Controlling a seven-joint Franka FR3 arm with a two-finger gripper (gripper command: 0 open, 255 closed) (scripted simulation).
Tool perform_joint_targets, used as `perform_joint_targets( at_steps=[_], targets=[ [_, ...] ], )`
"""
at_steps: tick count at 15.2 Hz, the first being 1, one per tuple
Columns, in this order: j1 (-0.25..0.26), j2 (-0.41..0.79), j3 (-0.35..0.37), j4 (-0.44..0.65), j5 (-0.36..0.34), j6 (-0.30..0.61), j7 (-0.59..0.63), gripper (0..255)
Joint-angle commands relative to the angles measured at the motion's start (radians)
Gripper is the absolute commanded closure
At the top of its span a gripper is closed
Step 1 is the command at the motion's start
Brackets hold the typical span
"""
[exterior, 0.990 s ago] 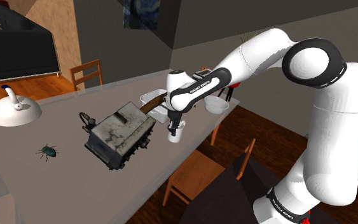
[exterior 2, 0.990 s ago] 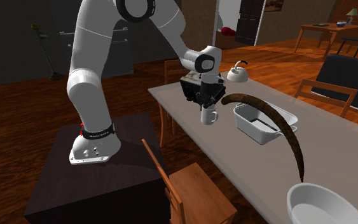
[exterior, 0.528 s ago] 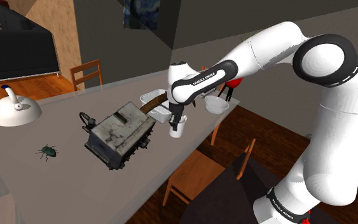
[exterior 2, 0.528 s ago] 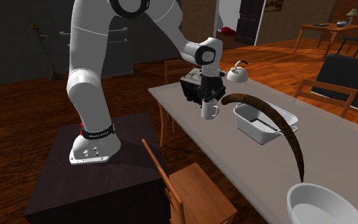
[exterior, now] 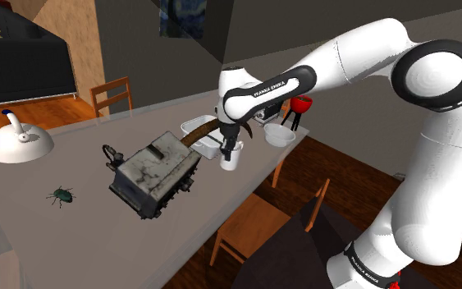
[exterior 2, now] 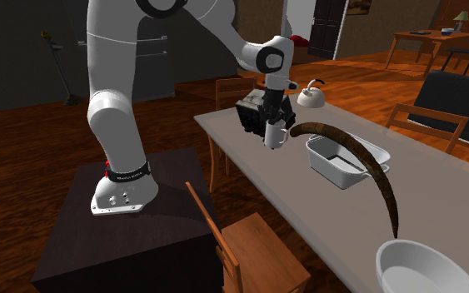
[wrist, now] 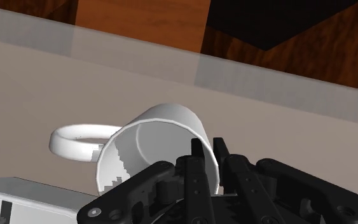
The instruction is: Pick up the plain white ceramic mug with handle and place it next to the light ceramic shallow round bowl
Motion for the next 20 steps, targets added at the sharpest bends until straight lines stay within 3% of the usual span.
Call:
perform_joint_targets(
  at_steps=[1, 8, 20],
  targets=[
    [0.0, -0.019, 0.001, 0.003, 0.002, -0.022, -0.002, 255],
    [0.0, -0.062, 0.002, 0.032, 0.008, -0.095, -0.01, 255],
    [-0.162, -0.023, -0.108, 0.085, -0.007, -0.085, -0.272, 255]
  ],
)
